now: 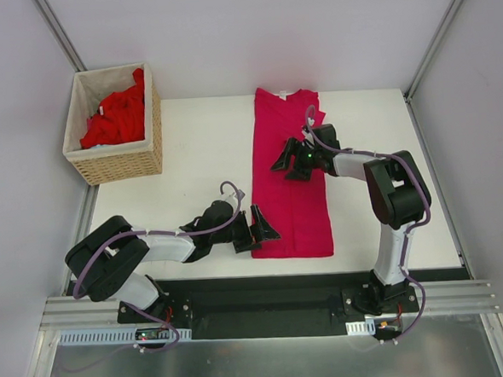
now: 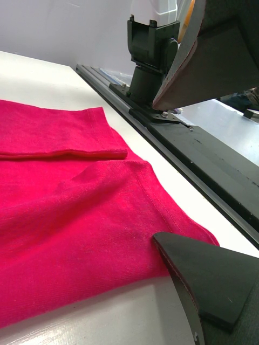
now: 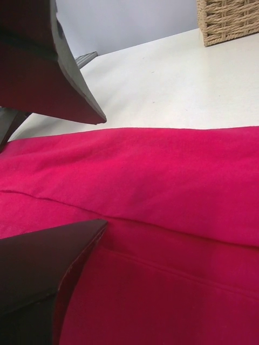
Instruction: Fold and stack the t-shirts
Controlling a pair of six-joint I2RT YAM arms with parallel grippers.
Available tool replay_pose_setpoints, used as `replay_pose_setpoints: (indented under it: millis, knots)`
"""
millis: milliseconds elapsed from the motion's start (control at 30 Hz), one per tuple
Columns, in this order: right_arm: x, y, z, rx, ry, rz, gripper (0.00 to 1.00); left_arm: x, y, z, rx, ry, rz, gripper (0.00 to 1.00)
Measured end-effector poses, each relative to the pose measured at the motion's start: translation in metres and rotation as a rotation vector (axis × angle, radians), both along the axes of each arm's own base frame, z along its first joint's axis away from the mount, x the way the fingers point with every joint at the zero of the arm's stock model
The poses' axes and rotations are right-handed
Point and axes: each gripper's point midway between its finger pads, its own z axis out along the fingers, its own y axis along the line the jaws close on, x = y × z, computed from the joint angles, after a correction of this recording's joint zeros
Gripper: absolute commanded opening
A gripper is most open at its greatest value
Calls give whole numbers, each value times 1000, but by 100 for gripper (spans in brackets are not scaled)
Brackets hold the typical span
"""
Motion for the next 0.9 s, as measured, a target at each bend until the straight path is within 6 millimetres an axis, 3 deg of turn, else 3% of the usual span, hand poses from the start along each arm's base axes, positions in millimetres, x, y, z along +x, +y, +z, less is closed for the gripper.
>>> replay_pose_setpoints:
  millis: [200, 900]
  knots:
    - [-2, -1, -2, -9, 6, 2, 47, 0, 0, 0, 0, 0, 0, 99]
    - [-3, -3, -5, -22, 14, 1, 46, 0, -1, 0, -2, -1, 0, 99]
